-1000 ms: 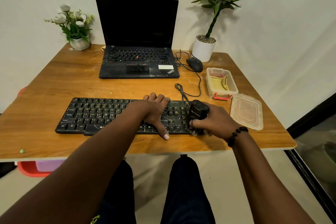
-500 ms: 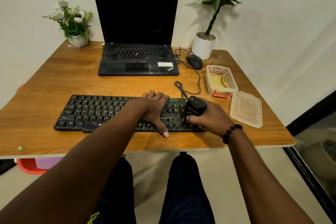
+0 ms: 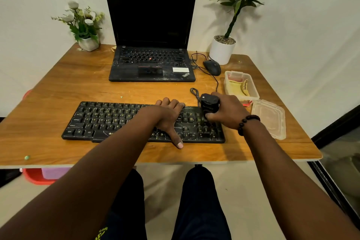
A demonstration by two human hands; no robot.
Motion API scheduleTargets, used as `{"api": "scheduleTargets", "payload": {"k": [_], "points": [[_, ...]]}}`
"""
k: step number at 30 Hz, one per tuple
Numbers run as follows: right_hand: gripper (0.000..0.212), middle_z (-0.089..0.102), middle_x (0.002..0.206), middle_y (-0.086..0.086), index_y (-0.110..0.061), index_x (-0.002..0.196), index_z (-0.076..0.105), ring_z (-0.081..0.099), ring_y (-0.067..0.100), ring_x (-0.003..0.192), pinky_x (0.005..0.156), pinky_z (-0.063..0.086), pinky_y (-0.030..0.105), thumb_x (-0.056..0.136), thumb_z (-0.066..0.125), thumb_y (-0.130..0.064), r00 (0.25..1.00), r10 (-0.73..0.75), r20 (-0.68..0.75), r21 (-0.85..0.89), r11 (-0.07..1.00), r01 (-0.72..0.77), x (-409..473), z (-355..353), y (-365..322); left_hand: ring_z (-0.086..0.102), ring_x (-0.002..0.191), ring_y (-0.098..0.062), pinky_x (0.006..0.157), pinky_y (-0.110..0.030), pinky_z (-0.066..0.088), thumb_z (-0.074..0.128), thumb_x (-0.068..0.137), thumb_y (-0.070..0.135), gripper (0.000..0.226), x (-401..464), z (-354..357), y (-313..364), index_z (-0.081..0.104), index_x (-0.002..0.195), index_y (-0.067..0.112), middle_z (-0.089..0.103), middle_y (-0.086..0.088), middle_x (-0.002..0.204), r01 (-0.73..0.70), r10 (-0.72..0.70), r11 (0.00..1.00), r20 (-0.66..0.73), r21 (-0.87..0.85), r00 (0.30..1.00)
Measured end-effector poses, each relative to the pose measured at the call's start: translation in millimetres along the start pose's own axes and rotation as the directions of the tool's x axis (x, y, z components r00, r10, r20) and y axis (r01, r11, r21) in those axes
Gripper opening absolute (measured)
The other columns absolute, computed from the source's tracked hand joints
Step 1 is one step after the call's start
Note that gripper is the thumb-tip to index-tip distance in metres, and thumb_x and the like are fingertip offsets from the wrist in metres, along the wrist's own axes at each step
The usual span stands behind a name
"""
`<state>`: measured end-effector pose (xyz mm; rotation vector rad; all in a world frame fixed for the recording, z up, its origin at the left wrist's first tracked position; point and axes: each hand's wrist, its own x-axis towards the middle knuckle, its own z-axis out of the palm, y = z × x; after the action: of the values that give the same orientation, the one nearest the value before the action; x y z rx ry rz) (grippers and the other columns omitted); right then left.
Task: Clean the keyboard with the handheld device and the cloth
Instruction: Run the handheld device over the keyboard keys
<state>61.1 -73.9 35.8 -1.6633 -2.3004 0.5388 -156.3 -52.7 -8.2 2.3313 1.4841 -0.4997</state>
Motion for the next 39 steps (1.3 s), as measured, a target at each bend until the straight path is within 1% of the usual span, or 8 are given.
{"api": "scheduleTargets", "payload": {"k": [5, 9, 13, 16, 20, 24, 27, 39], "points": [[0.052, 0.066, 0.107, -0.007, -0.025, 0.119, 0.057, 0.063, 0.012, 0.097, 0.081, 0.052, 0.027, 0.073, 0.079, -0.027, 0.969, 0.04, 0.244, 0.245, 0.964, -0.102, -0.6, 2.8, 2.3, 0.003, 0.148, -0.034, 0.119, -0.06, 0.018, 0.079, 0.048, 0.082, 0.153, 0.8, 0.6, 0.0, -0.01, 0.159, 0.025, -0.002, 0.001, 0.165, 0.006, -0.006, 1.0, 0.0, -0.001, 1.0], [0.041, 0.066, 0.097, -0.003, -0.021, 0.106, 0.058, 0.063, 0.018, 0.09, 0.072, 0.051, 0.03, 0.072, 0.079, -0.028, 1.0, 0.005, 0.004, 0.044, 0.999, -0.005, 9.7, 6.1, 0.5, 0.002, 0.148, -0.035, 0.117, -0.063, 0.021, 0.079, 0.043, 0.084, 0.155, 3.4, 0.3, -1.4, -0.009, 0.158, 0.028, -0.003, 0.002, 0.165, 0.021, -0.02, 0.999, 0.016, -0.025, 1.0], [0.05, 0.068, 0.106, -0.004, -0.023, 0.116, 0.059, 0.064, 0.014, 0.095, 0.081, 0.053, 0.03, 0.071, 0.08, -0.031, 0.969, 0.007, 0.246, 0.164, 0.985, -0.048, 8.8, 2.9, 0.4, 0.001, 0.149, -0.034, 0.117, -0.063, 0.02, 0.079, 0.042, 0.084, 0.156, 4.3, 2.2, -1.6, -0.011, 0.158, 0.03, -0.004, 0.004, 0.164, 0.026, -0.025, 0.999, 0.011, -0.026, 1.0], [0.041, 0.067, 0.098, 0.001, -0.018, 0.107, 0.059, 0.061, 0.019, 0.091, 0.067, 0.048, 0.026, 0.072, 0.078, -0.028, 1.0, -0.024, 0.015, -0.021, 0.999, 0.024, 15.7, 4.4, -2.9, 0.001, 0.149, -0.034, 0.119, -0.062, 0.018, 0.079, 0.044, 0.083, 0.156, 4.4, 0.8, -0.8, -0.011, 0.158, 0.027, -0.003, 0.002, 0.165, 0.026, -0.025, 1.0, 0.014, -0.013, 1.0], [0.045, 0.068, 0.1, -0.005, -0.021, 0.11, 0.061, 0.064, 0.013, 0.093, 0.077, 0.053, 0.028, 0.071, 0.079, -0.031, 0.962, -0.008, 0.273, 0.124, 0.992, -0.027, 15.2, -0.8, -1.4, 0.002, 0.148, -0.034, 0.118, -0.062, 0.019, 0.08, 0.046, 0.082, 0.155, 0.9, 0.8, 0.9, -0.011, 0.158, 0.027, -0.003, 0.001, 0.165, 0.024, -0.024, 1.0, 0.01, -0.012, 1.0], [0.038, 0.066, 0.094, 0.0, -0.018, 0.103, 0.059, 0.061, 0.019, 0.089, 0.065, 0.044, 0.024, 0.072, 0.078, -0.028, 0.997, -0.054, 0.056, -0.044, 0.997, 0.056, 21.0, -0.2, -2.0, 0.002, 0.149, -0.033, 0.12, -0.06, 0.017, 0.08, 0.047, 0.081, 0.153, -0.2, -1.5, 1.8, -0.011, 0.158, 0.027, -0.002, 0.002, 0.164, 0.015, -0.015, 1.0, 0.015, -0.011, 1.0], [0.042, 0.066, 0.1, -0.001, -0.019, 0.109, 0.06, 0.061, 0.017, 0.092, 0.075, 0.05, 0.029, 0.072, 0.078, -0.028, 0.981, -0.039, 0.188, 0.052, 0.998, 0.03, 22.0, -5.6, 2.4, 0.001, 0.149, -0.033, 0.119, -0.061, 0.017, 0.08, 0.048, 0.081, 0.153, -0.9, -0.4, 1.7, -0.011, 0.158, 0.027, -0.003, 0.002, 0.165, 0.014, -0.014, 1.0, 0.014, -0.004, 1.0], [0.038, 0.065, 0.094, -0.002, -0.021, 0.101, 0.056, 0.061, 0.018, 0.089, 0.065, 0.045, 0.024, 0.071, 0.079, -0.028, 0.998, -0.058, 0.037, 0.019, 0.998, 0.058, 29.9, 4.3, -1.5, 0.0, 0.149, -0.032, 0.12, -0.056, 0.014, 0.082, 0.052, 0.076, 0.151, -8.3, -5.5, 6.8, -0.012, 0.159, 0.025, -0.004, 0.002, 0.165, 0.016, -0.016, 1.0, 0.024, -0.01, 1.0]]}}
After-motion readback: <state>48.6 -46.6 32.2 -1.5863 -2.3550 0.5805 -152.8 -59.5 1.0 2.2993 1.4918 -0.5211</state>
